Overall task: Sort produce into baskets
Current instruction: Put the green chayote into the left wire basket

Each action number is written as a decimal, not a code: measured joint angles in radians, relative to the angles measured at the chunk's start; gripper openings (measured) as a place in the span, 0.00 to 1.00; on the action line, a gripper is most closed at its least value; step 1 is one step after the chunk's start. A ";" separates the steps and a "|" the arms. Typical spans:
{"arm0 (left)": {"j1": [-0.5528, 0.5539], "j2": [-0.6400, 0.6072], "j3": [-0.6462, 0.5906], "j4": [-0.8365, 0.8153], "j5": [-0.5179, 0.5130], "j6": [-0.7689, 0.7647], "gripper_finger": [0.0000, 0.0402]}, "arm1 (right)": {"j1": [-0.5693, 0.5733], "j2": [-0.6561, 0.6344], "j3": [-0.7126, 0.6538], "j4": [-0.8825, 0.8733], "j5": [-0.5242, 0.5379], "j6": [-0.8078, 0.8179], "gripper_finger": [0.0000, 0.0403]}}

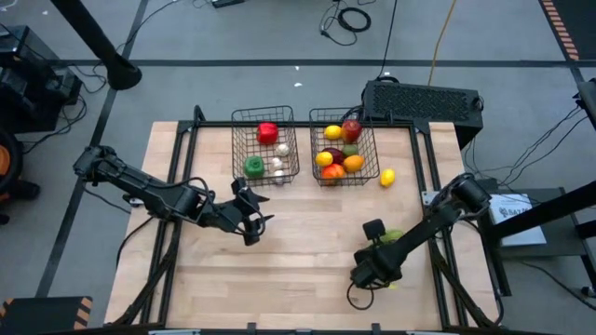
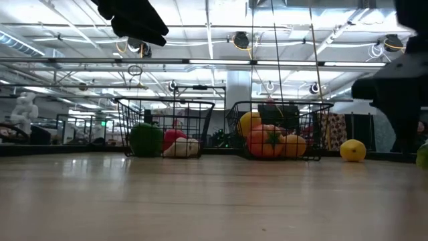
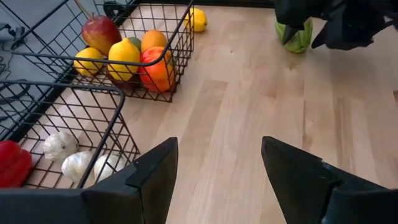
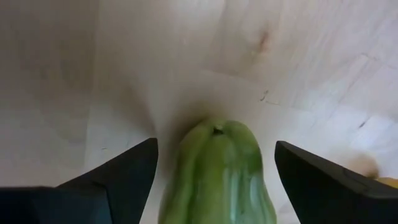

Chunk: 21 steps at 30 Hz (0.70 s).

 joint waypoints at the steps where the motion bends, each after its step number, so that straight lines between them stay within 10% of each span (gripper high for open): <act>1: 0.000 0.000 0.000 0.000 0.000 0.000 0.59 | -0.002 0.007 0.000 0.000 -0.003 -0.006 0.78; 21: 0.000 0.000 0.000 -0.001 0.001 0.000 0.59 | -0.007 0.027 0.000 -0.009 -0.003 -0.010 0.52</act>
